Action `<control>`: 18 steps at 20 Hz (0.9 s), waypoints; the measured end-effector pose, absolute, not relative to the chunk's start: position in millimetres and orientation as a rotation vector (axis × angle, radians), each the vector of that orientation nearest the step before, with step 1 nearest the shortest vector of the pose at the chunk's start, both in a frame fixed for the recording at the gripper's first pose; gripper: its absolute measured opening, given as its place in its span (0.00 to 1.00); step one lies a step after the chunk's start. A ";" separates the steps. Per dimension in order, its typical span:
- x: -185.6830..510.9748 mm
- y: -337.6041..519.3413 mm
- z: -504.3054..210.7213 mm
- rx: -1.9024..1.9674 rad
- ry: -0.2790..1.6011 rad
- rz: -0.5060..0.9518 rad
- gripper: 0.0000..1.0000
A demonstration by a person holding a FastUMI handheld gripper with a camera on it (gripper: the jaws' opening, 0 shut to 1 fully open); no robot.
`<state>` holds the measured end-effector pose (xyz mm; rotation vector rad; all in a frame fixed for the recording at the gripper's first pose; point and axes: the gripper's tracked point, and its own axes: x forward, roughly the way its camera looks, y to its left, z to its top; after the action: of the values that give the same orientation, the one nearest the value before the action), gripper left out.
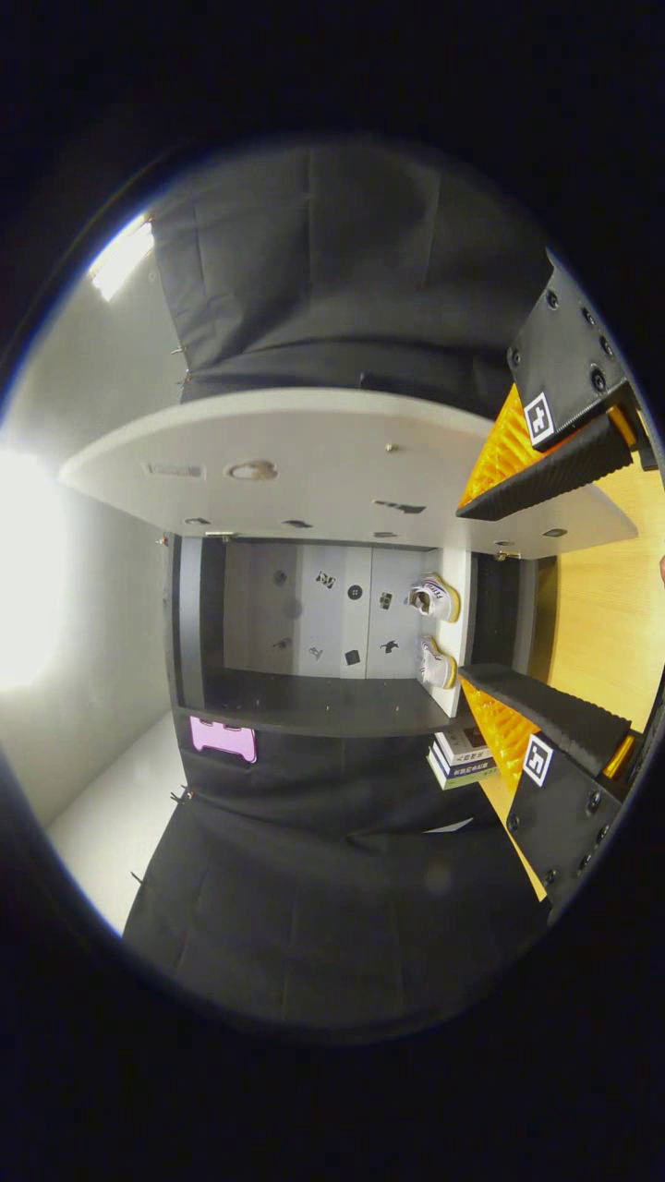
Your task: Open the shoe cabinet door, grab the shoes and put them into the shoe cabinet, then close the shoe cabinet door.
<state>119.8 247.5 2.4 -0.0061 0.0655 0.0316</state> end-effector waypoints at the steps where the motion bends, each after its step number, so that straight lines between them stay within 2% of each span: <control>1: 114.4 234.3 2.7 0.003 0.066 0.013 0.98; 8: 102.9 119.9 -5.2 -0.050 0.051 -0.077 0.98; 13: 139.4 51.8 -4.9 -0.009 0.038 -0.044 0.97; 18: 183.5 31.0 -6.9 0.062 0.039 0.046 0.97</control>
<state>183.5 31.0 -6.9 0.0624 0.0393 0.0460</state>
